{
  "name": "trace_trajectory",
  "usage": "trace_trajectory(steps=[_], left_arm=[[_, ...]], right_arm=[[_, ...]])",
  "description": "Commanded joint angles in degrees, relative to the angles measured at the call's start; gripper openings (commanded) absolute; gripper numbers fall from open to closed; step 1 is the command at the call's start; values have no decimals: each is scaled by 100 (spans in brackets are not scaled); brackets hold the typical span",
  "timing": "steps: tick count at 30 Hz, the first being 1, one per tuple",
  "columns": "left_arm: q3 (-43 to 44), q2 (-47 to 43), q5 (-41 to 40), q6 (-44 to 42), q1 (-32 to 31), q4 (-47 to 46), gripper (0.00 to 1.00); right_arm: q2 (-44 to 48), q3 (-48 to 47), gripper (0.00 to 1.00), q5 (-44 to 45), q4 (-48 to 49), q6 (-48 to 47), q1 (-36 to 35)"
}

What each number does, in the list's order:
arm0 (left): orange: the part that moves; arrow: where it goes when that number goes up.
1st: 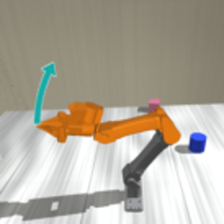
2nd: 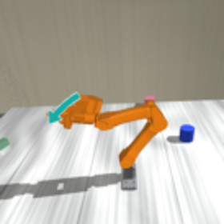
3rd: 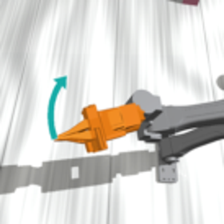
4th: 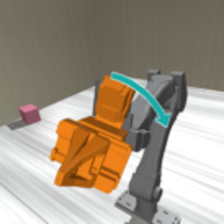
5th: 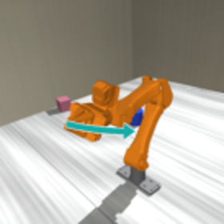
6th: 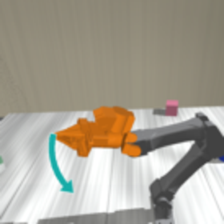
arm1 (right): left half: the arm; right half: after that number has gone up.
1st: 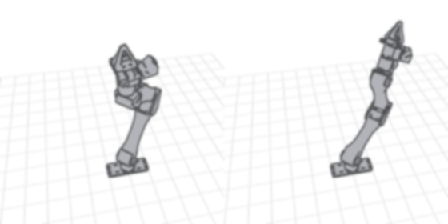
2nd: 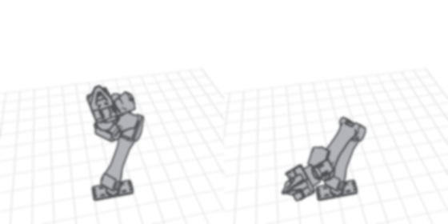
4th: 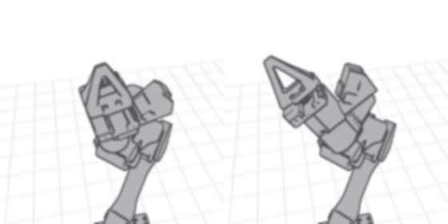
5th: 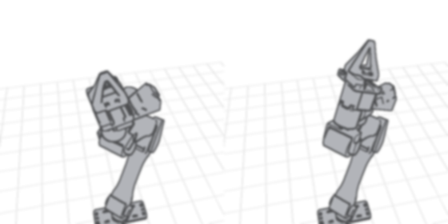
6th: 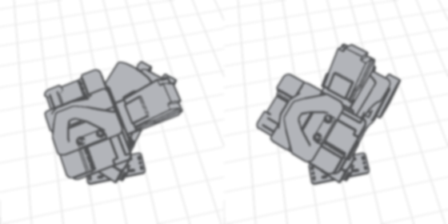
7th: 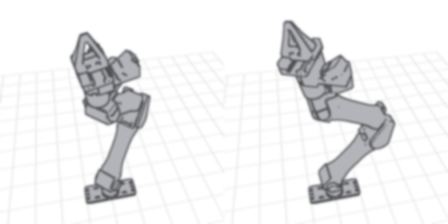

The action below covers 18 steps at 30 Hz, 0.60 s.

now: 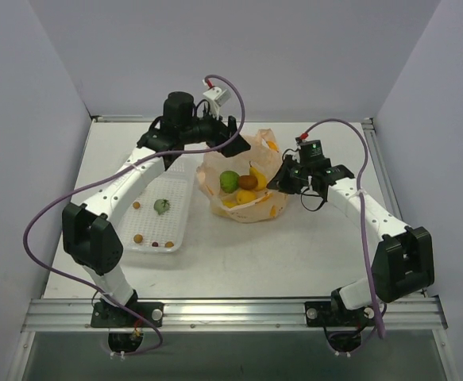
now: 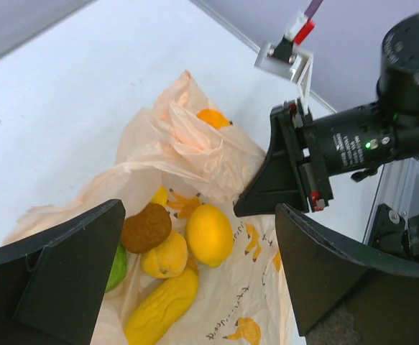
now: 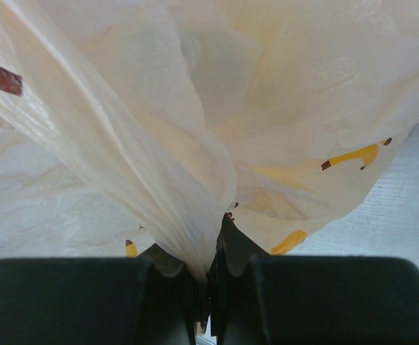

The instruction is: Place the fake fruits into the plastic bag and tie a complex knot

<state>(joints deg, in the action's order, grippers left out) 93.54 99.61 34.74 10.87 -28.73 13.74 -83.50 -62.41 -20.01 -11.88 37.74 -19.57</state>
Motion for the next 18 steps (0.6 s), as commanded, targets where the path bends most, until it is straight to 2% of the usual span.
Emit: trace_trajectory(steps=[1, 7, 18], left_arm=[[489, -285, -11, 73, 78, 101, 97], [648, -100, -441, 336, 61, 287, 96], [718, 330, -477, 837, -36, 50, 96]], right_arm=[[247, 54, 0, 6, 361, 269, -55], [247, 36, 0, 41, 511, 366, -134], [423, 151, 0, 111, 748, 296, -354]])
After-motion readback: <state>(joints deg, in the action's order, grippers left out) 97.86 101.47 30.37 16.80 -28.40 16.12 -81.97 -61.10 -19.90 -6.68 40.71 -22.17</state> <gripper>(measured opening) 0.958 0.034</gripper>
